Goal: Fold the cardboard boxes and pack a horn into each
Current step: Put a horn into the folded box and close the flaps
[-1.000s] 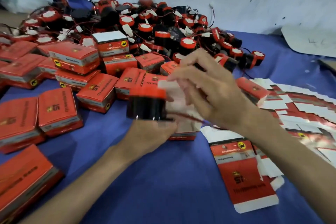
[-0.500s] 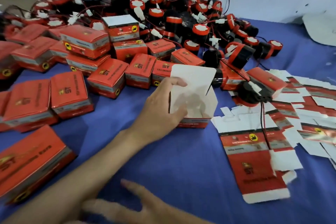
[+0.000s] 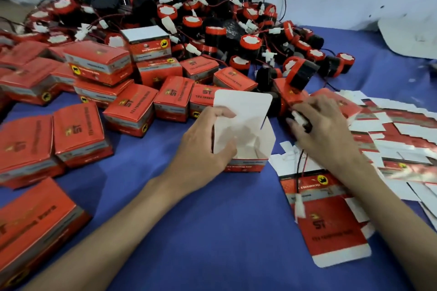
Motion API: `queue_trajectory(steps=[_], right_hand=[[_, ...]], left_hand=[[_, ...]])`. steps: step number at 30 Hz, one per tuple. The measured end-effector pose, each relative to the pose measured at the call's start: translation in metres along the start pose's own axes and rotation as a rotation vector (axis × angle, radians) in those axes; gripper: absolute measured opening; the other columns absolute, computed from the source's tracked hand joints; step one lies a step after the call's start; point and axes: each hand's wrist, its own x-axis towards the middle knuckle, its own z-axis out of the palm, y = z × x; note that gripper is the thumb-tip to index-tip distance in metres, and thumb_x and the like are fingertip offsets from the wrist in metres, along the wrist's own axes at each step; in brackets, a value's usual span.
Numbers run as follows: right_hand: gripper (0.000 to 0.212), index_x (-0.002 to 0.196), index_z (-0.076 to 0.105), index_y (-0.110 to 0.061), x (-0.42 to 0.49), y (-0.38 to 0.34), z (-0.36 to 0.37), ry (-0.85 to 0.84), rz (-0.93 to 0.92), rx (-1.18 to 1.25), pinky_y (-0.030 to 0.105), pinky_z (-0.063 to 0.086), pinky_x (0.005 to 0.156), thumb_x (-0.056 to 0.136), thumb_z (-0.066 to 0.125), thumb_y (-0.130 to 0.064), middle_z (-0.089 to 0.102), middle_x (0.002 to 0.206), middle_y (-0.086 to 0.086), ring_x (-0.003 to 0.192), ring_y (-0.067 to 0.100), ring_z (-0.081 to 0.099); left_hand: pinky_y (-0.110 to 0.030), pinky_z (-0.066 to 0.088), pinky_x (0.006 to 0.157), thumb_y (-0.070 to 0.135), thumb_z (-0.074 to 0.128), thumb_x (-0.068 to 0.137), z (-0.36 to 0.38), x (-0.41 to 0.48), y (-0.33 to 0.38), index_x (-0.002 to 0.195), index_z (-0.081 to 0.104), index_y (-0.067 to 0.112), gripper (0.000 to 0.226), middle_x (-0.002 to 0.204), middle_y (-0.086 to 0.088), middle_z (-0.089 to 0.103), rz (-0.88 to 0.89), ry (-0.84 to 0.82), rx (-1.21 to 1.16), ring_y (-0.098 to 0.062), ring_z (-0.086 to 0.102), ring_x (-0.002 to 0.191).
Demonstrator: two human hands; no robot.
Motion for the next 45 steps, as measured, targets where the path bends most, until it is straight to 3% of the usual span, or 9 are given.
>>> queue_trajectory(steps=[6,12,15,21,25,29,34,38,45], right_hand=[[0.011,0.103,0.059,-0.021,0.006,-0.01,-0.02,0.01,0.457,1.43,0.021,0.055,0.055,0.095,0.052,-0.023,0.066,0.093,-0.006,0.08,0.009,0.065],[0.042,0.118,0.067,-0.023,0.005,-0.033,-0.025,-0.263,0.492,2.017,0.026,0.055,0.078,0.078,0.07,-0.036,0.061,0.127,0.003,0.114,0.02,0.059],[0.06,0.115,0.064,-0.025,0.011,-0.041,-0.038,-0.34,0.264,1.761,0.03,0.053,0.084,0.06,0.088,-0.028,0.064,0.118,0.003,0.112,0.022,0.06],[0.049,0.133,0.04,-0.024,0.033,-0.079,-0.042,-0.35,-0.256,0.727,0.018,0.048,0.091,0.089,0.062,-0.028,0.054,0.127,-0.005,0.115,0.007,0.054],[0.049,0.142,0.031,-0.029,0.036,-0.07,-0.042,-0.492,-0.26,0.396,0.014,0.042,0.075,0.097,0.049,-0.032,0.057,0.11,-0.014,0.093,-0.002,0.053],[0.049,0.146,0.033,-0.031,0.028,-0.066,-0.038,-0.543,-0.342,0.204,0.043,0.045,0.084,0.098,0.044,-0.029,0.044,0.126,0.0,0.108,0.023,0.05],[0.036,0.134,0.044,-0.02,0.023,-0.073,-0.02,-0.424,-0.319,-0.002,0.036,0.042,0.083,0.1,0.04,-0.028,0.063,0.109,0.003,0.102,0.026,0.057],[0.02,0.107,0.066,-0.009,0.016,-0.078,-0.012,-0.27,-0.379,0.043,0.038,0.044,0.074,0.09,0.057,-0.01,0.07,0.096,0.006,0.091,0.029,0.063],[0.041,0.108,0.064,-0.025,0.026,-0.042,-0.068,-0.367,-0.146,-0.203,0.036,0.046,0.066,0.083,0.046,-0.052,0.065,0.087,0.002,0.079,0.029,0.061]], left_hand=[[-0.017,0.043,0.086,0.031,0.059,0.079,0.001,0.0,-0.001,0.111,0.042,0.04,0.037,0.117,0.029,0.049,-0.013,0.036,0.061,0.006,0.049,0.106],[-0.017,0.042,0.082,0.035,0.058,0.078,0.001,0.0,0.0,0.112,0.042,0.04,0.038,0.115,0.029,0.049,-0.019,0.072,0.099,0.003,0.05,0.101],[-0.013,0.04,0.082,0.037,0.06,0.076,0.001,0.0,-0.001,0.111,0.04,0.044,0.041,0.115,0.034,0.048,-0.017,0.071,0.102,0.006,0.05,0.102],[-0.022,0.052,0.08,0.049,0.056,0.075,-0.001,0.002,0.004,0.109,0.034,0.06,0.041,0.108,0.035,0.054,-0.055,0.084,0.019,0.006,0.055,0.102],[-0.04,0.05,0.094,0.022,0.056,0.08,-0.003,0.003,0.003,0.121,0.039,0.044,0.049,0.119,0.02,0.055,-0.083,0.05,-0.066,-0.004,0.053,0.115],[-0.046,0.047,0.094,0.007,0.054,0.075,-0.005,-0.001,0.002,0.128,0.043,0.026,0.057,0.122,0.01,0.055,-0.046,-0.018,-0.069,-0.013,0.053,0.116],[-0.051,0.047,0.084,0.031,0.049,0.082,-0.007,-0.004,0.006,0.124,0.048,0.022,0.043,0.106,-0.012,0.059,0.013,-0.033,-0.122,-0.024,0.058,0.099],[-0.042,0.052,0.074,0.037,0.054,0.085,0.006,-0.004,0.013,0.107,0.048,0.029,0.025,0.091,0.006,0.058,-0.09,0.085,-0.026,-0.011,0.058,0.082],[-0.042,0.052,0.079,0.036,0.063,0.075,0.011,0.002,0.017,0.095,0.039,0.044,0.032,0.103,0.009,0.053,-0.236,0.069,-0.063,-0.01,0.056,0.091]])
